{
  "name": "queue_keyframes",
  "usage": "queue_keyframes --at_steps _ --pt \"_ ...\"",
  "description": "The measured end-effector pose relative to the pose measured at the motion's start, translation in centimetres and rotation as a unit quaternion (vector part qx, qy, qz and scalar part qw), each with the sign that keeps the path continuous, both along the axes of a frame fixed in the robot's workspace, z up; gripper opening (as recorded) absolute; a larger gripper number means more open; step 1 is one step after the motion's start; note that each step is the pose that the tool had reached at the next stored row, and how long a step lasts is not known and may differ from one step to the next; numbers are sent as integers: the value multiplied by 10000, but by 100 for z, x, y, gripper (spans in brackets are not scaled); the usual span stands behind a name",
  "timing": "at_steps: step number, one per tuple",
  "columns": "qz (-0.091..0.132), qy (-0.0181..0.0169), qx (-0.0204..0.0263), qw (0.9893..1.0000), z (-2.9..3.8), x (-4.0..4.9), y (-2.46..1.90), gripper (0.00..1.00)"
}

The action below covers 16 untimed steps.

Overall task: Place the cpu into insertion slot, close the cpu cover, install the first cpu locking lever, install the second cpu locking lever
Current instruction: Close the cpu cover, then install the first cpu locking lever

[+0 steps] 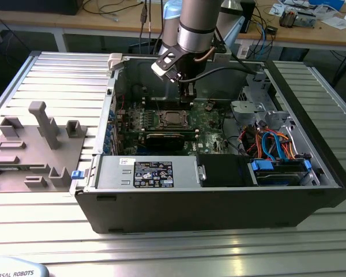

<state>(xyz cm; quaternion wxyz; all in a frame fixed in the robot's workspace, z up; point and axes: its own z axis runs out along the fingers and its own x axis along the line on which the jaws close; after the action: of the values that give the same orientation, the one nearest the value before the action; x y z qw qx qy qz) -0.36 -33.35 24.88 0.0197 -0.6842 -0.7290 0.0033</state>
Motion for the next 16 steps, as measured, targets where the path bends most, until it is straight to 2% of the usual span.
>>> queue_keyframes --at_steps 9,14,16 --pt "42 -1 0 10000 0 0 0 11" --pt "210 -1 0 9998 0 0 0 11" --pt "344 -1 0 9994 0 0 0 11"
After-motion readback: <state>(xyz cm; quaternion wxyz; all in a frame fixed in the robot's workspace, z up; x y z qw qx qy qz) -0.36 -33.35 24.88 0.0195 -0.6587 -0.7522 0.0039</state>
